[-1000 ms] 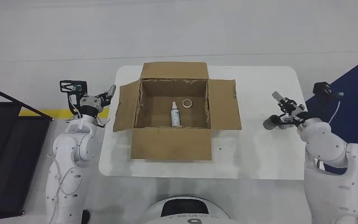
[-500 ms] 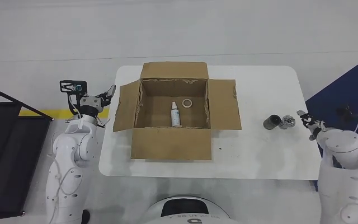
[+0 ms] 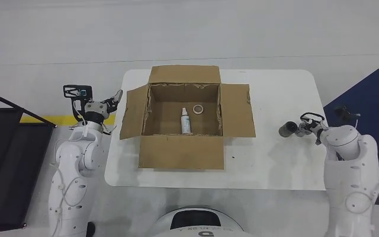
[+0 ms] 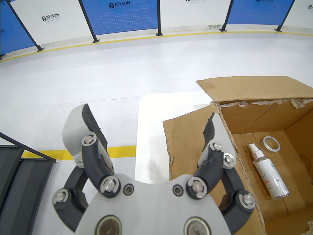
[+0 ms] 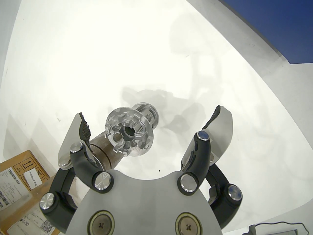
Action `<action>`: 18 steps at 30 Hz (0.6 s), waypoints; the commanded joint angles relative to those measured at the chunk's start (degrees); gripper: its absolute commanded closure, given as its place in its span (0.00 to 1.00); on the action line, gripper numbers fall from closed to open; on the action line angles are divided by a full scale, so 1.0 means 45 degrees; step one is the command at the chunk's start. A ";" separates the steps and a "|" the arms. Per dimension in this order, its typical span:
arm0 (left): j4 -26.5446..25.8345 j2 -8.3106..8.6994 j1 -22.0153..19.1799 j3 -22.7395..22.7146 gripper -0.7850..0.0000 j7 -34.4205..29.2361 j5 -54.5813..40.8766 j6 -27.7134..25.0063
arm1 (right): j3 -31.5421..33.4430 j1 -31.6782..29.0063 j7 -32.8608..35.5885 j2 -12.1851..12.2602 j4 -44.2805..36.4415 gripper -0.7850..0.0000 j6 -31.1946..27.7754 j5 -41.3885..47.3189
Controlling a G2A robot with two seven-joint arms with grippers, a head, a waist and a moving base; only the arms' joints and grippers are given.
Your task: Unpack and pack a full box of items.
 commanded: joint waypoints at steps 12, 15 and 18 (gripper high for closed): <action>0.0000 0.0000 0.0000 0.0000 0.00 0.0000 0.0000 0.0000 | -0.0677 0.0310 0.0264 0.0053 0.0291 0.20 0.0404 -0.0816; 0.0000 0.0000 0.0000 0.0000 0.00 0.0000 0.0000 0.0000 | -0.0867 0.0394 0.0261 0.0052 0.0301 0.36 0.0479 -0.0966; 0.0000 0.0000 0.0000 0.0000 0.00 0.0000 0.0000 0.0000 | -0.0991 0.0470 0.0313 0.0057 0.0308 0.52 0.0601 -0.1121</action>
